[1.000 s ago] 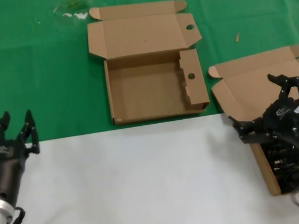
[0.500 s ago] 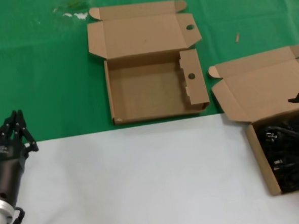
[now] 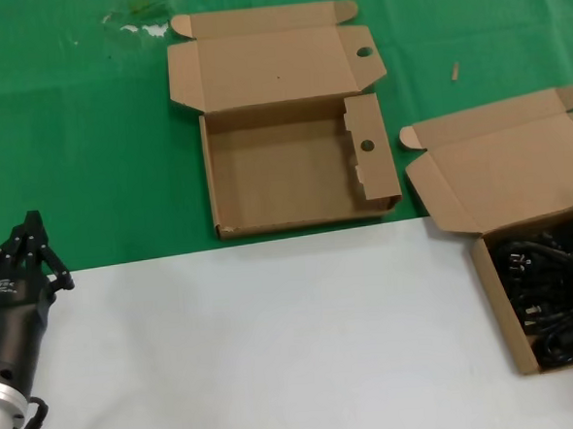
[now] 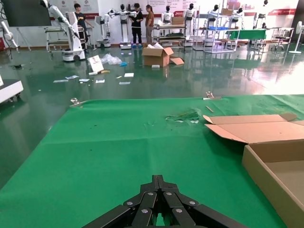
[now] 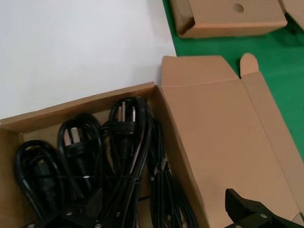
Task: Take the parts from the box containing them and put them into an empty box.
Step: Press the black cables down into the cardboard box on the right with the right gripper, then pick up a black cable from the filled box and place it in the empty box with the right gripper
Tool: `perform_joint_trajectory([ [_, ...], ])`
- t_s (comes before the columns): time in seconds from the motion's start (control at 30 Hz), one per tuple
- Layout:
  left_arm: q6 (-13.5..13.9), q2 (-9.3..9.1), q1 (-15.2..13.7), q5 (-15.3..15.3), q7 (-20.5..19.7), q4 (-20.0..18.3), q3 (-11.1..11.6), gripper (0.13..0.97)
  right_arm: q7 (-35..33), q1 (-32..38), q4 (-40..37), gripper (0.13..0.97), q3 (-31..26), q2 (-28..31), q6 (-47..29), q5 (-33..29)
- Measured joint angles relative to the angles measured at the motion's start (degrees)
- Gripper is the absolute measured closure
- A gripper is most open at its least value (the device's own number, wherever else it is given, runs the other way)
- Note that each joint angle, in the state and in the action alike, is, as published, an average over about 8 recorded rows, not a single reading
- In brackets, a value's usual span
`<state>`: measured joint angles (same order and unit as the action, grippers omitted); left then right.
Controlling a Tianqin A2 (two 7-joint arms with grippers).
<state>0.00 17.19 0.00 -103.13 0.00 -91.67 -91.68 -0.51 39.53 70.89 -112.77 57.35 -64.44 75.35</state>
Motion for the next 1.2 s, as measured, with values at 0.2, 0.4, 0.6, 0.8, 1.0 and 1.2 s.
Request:
perform_joint_trajectory([
  [0.2,0.00,0.00,0.00,0.00,0.00,0.00,0.00,0.957,1.91,4.05,-3.42,0.200,-1.99,-2.60,-1.90,-2.92],
  [0.4,0.00,0.00,0.00,0.00,0.00,0.00,0.00,0.957,3.89,5.93,-4.83,0.281,-3.22,-3.79,-3.42,-4.89],
  [0.6,0.00,0.00,0.00,0.00,0.00,0.00,0.00,0.957,5.12,7.21,-5.93,0.379,-3.94,-4.80,-4.59,-5.80],
  [0.8,0.00,0.00,0.00,0.00,0.00,0.00,0.00,0.957,7.42,7.92,-5.38,0.525,-4.29,-5.56,-6.35,-5.69],
  [1.0,0.00,0.00,0.00,0.00,0.00,0.00,0.00,0.957,9.63,8.19,-4.29,0.654,-4.60,-5.66,-8.48,-5.35],
  [1.2,0.00,0.00,0.00,0.00,0.00,0.00,0.00,0.957,10.77,8.13,-3.74,0.764,-4.98,-5.20,-10.42,-5.19],
])
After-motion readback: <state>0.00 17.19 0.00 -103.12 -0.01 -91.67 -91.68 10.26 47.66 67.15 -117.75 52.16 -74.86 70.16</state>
